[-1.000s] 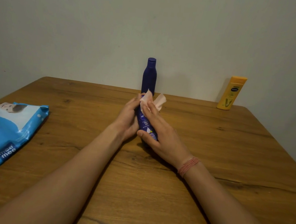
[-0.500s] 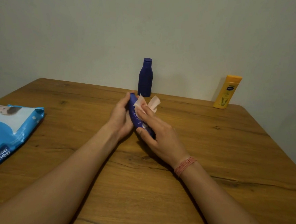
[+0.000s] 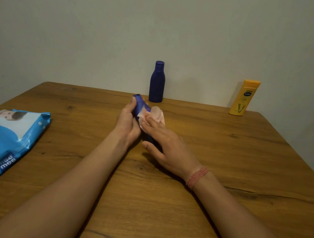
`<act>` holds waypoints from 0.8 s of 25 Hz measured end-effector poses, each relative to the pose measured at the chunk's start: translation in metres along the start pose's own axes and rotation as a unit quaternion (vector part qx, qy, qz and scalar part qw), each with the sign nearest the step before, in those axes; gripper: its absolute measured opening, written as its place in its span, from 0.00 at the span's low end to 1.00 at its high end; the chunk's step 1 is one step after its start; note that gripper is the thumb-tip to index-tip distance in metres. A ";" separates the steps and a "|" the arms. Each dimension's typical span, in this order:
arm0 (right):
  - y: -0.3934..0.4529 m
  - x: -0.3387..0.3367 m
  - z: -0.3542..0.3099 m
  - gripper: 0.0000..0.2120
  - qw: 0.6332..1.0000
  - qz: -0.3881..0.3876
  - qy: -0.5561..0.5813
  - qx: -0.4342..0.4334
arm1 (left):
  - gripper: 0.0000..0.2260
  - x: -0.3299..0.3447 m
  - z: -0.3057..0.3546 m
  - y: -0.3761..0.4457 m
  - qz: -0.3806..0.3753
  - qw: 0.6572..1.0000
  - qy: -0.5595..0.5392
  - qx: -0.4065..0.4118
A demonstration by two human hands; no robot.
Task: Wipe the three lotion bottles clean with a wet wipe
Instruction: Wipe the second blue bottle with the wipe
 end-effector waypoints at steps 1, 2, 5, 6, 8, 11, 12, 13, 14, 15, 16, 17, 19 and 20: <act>0.001 0.002 0.001 0.28 1.000 -0.002 -0.004 -0.005 | 0.12 0.004 -0.002 -0.002 -0.017 1.000 0.009 0.000; 0.001 0.003 0.004 0.29 1.000 0.014 0.003 0.005 | 0.12 0.006 -0.003 -0.003 -0.026 1.000 0.015 0.002; 0.000 -0.001 0.017 0.32 0.993 0.060 0.054 0.082 | 0.13 0.006 0.000 -0.001 -0.030 0.999 0.036 0.022; 0.000 0.000 0.020 0.33 0.992 0.047 0.063 0.101 | 0.14 0.004 0.001 0.000 -0.025 0.998 0.052 0.026; -0.001 0.002 0.017 0.35 0.993 0.013 0.065 0.095 | 0.16 0.003 -0.003 0.001 -0.039 0.996 0.074 0.006; 0.002 0.005 0.003 0.37 0.999 -0.027 0.022 0.024 | 0.16 0.006 -0.008 0.000 -0.068 0.992 0.106 -0.011; 0.002 0.006 0.001 0.36 1.000 -0.030 0.001 0.004 | 0.17 0.007 -0.010 -0.001 -0.077 0.989 0.123 -0.019; 0.003 0.006 0.001 0.36 1.000 -0.027 -0.010 -0.002 | 0.17 0.009 -0.011 -0.004 -0.083 0.986 0.142 -0.029; 0.003 0.005 0.003 0.35 1.000 -0.014 -0.003 0.002 | 0.16 0.010 -0.013 -0.007 -0.091 0.983 0.155 -0.037; 0.003 0.004 0.005 0.34 1.000 0.005 0.024 0.018 | 0.16 0.013 -0.014 -0.011 -0.103 0.980 0.162 -0.045; 0.002 0.002 0.008 0.34 0.997 0.027 0.063 0.042 | 0.15 0.015 -0.016 -0.014 -0.114 0.978 0.169 -0.050; 0.001 0.001 0.011 0.34 0.991 0.047 0.102 0.069 | 0.16 0.016 -0.019 -0.016 -0.123 0.975 0.178 -0.053; 0.001 -0.002 0.016 0.36 0.983 0.065 0.138 0.101 | 0.17 0.017 -0.019 -0.016 -0.138 0.970 0.195 -0.052; 0.001 -0.003 0.016 0.37 0.984 0.065 0.132 0.099 | 0.17 0.017 -0.018 -0.016 -0.149 0.966 0.202 -0.052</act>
Point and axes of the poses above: each hand's wrist, its own y-axis towards the middle knuckle, its own x-axis out of the palm, z = x × y, the point moved 3 cm from there along y, towards the middle knuckle, and after that the axes turned 11 degrees about y, right-handed, at the moved point
